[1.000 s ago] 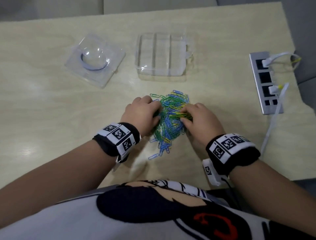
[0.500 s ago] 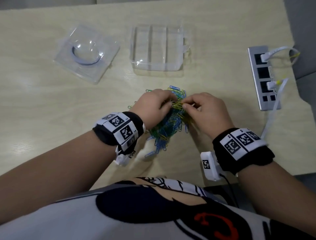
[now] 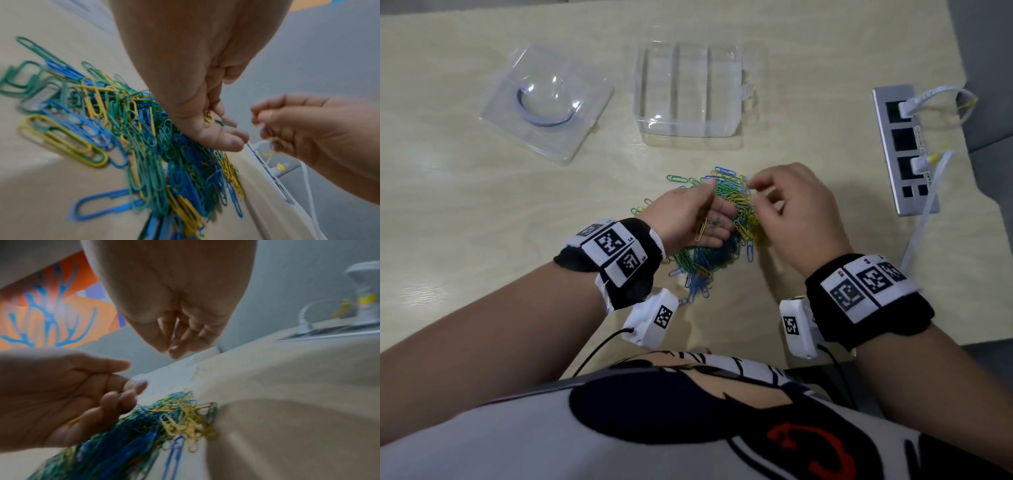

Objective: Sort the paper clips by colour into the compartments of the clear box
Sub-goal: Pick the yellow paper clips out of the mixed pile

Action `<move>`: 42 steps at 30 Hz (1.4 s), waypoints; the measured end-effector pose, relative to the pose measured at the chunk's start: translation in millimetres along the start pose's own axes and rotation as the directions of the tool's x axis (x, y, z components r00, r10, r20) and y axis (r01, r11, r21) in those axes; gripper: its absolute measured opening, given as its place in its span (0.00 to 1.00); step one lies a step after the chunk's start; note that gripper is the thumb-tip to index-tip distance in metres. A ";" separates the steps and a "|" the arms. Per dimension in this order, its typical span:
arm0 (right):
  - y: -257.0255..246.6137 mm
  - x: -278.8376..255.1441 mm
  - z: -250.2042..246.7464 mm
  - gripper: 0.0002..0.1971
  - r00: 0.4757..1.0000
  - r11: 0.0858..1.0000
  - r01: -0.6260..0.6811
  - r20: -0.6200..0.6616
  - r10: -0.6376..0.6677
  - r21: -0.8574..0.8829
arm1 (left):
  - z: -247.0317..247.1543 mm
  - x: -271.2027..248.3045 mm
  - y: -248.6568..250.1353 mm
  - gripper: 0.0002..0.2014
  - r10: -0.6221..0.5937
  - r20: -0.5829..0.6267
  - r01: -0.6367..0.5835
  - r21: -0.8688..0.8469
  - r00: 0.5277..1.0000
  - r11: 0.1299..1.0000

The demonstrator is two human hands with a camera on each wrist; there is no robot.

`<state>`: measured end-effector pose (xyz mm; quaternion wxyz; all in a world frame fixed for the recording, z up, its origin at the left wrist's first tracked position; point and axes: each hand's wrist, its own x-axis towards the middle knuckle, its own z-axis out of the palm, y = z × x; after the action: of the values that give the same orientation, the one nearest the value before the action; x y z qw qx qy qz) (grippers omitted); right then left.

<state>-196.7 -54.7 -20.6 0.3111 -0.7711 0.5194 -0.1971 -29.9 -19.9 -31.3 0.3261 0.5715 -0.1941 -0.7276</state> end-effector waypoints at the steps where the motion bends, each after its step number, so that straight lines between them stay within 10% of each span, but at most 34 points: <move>1: 9.1 1.1 -1.0 0.08 0.996 0.992 -0.089 0.017 0.091 -0.094 | -1.0 -0.2 -0.5 0.26 -0.020 -0.008 0.021 0.020 1.000 1.000; 5: 35.1 -5.8 7.4 0.13 0.903 0.905 -0.239 0.262 0.341 -0.352 | -1.4 -2.2 -4.3 0.26 -0.056 -0.045 0.058 0.059 0.997 0.997; 15: 36.7 -9.5 10.7 0.12 0.962 0.895 -0.192 0.106 0.254 -0.402 | -3.9 -3.4 -7.2 0.13 -0.030 -0.012 0.031 0.144 0.999 0.989; 24: 4.2 -15.3 21.1 0.04 0.975 0.996 -0.079 0.210 0.067 0.052 | -2.9 -3.1 -10.5 0.15 0.065 0.097 -0.083 0.188 0.993 0.979; 34: 27.2 -13.8 6.7 0.05 0.904 0.961 -0.212 0.338 0.263 -0.179 | 1.3 -6.4 -8.2 0.19 -0.018 0.098 -0.009 0.268 0.995 0.963; 42: 38.2 -0.9 14.6 0.09 0.964 0.930 -0.151 0.159 0.213 -0.334 | 4.4 -1.6 -3.9 0.11 0.042 -0.027 -0.029 0.376 0.999 0.926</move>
<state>-213.8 -60.1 -57.3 0.2480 -0.7750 0.5813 -0.0051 -34.9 -16.3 -31.5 0.2272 0.6322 -0.3341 -0.6611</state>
